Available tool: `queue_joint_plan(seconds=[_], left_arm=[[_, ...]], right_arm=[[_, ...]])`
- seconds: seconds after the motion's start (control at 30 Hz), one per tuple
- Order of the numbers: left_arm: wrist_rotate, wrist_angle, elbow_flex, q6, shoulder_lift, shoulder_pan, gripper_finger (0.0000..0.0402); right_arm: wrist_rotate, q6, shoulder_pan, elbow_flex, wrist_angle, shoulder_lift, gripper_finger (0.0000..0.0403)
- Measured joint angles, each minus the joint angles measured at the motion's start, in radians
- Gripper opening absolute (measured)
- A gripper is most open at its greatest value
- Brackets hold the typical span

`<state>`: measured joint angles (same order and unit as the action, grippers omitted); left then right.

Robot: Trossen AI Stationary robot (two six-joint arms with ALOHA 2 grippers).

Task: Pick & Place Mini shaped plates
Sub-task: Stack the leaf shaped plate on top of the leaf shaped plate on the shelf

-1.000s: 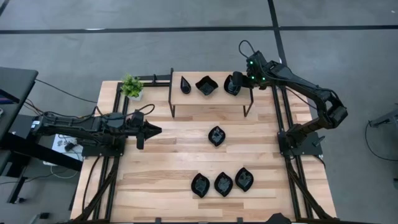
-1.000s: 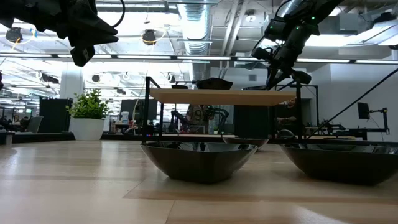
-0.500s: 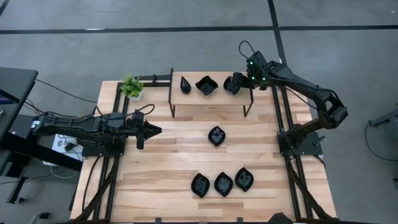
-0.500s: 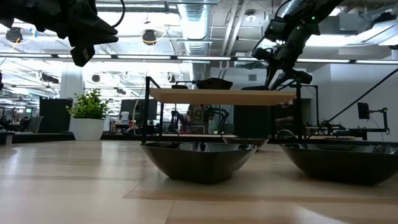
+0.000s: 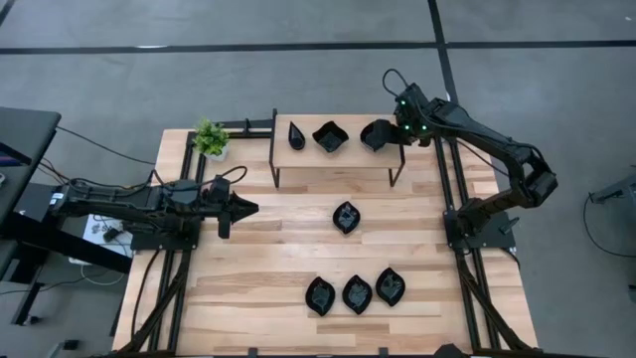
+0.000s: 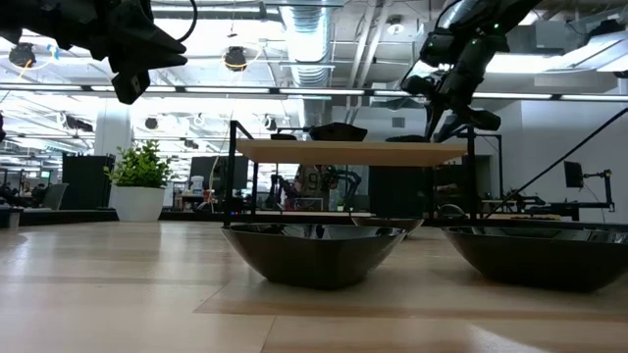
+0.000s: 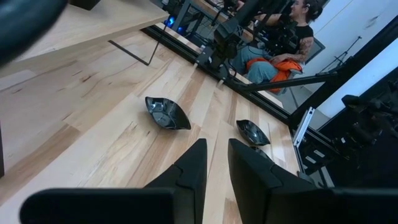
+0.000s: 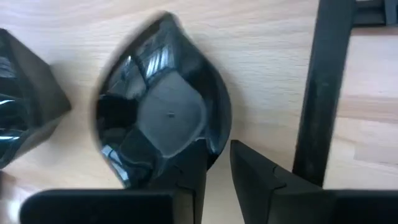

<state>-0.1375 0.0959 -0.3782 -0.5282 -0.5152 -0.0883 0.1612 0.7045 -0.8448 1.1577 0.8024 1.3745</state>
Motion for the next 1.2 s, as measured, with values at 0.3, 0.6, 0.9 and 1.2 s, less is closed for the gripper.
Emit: queue_joint_plan(seconds=[0.3, 0.6, 0.9, 1.2], left_arm=[[0.0, -0.001, 0.0, 0.0, 0.0, 0.0, 0.0066], [0.0, -0.007, 0.0, 0.0, 0.0, 0.0, 0.0066], [0.0, -0.008, 0.0, 0.0, 0.0, 0.0, 0.0066], [0.0, -0.008, 0.0, 0.0, 0.0, 0.0, 0.0066]], right_arm=[[0.0, 0.001, 0.006, 0.0, -0.021, -0.129, 0.0068], [0.179, -0.004, 0.131, 0.0, 0.015, -0.344, 0.0068], [0.125, 0.225, 0.663, 0.0, 0.302, -0.481, 0.0068], [-0.069, 0.613, 1.116, -0.042, 0.403, -0.419, 0.0068]])
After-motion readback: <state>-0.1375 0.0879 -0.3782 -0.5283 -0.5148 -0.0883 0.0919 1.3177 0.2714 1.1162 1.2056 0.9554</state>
